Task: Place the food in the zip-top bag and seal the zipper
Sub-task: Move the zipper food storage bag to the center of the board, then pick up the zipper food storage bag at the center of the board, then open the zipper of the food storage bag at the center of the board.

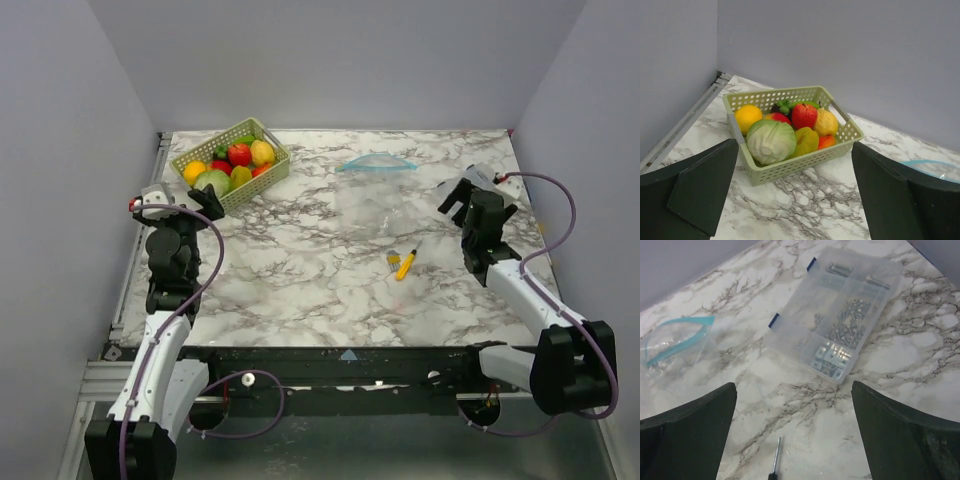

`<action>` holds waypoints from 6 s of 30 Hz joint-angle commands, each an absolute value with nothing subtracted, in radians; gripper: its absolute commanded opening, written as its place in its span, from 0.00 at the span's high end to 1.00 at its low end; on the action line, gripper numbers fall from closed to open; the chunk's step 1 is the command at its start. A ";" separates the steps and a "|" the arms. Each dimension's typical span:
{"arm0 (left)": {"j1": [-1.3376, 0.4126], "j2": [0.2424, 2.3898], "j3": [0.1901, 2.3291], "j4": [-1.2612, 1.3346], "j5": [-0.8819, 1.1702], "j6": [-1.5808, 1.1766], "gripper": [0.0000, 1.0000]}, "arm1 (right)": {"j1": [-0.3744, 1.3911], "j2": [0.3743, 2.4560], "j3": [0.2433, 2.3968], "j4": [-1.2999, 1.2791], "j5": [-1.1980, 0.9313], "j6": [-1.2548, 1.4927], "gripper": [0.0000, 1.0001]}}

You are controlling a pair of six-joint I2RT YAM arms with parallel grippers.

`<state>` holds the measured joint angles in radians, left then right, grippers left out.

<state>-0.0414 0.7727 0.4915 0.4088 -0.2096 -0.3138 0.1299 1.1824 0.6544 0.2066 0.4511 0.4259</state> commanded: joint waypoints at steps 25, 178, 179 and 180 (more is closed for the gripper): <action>-0.191 0.809 0.945 -0.185 0.355 -0.367 0.01 | 0.144 1.543 1.023 0.077 -0.245 0.573 0.00; -0.368 1.031 0.949 -0.438 0.388 -1.146 1.00 | 1.402 1.715 1.234 0.092 1.270 0.588 0.93; -0.368 1.031 0.959 -0.449 0.377 -1.125 1.00 | 1.402 1.706 1.226 0.101 1.262 0.578 0.99; -0.367 1.032 0.971 -0.468 0.368 -1.096 0.94 | 1.401 1.697 1.218 0.108 1.251 0.572 1.00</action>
<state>-0.3721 1.0542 0.9348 -0.4324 0.3943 -1.1698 1.3952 1.7187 1.2560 0.0395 1.2186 0.5976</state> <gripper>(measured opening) 0.012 0.043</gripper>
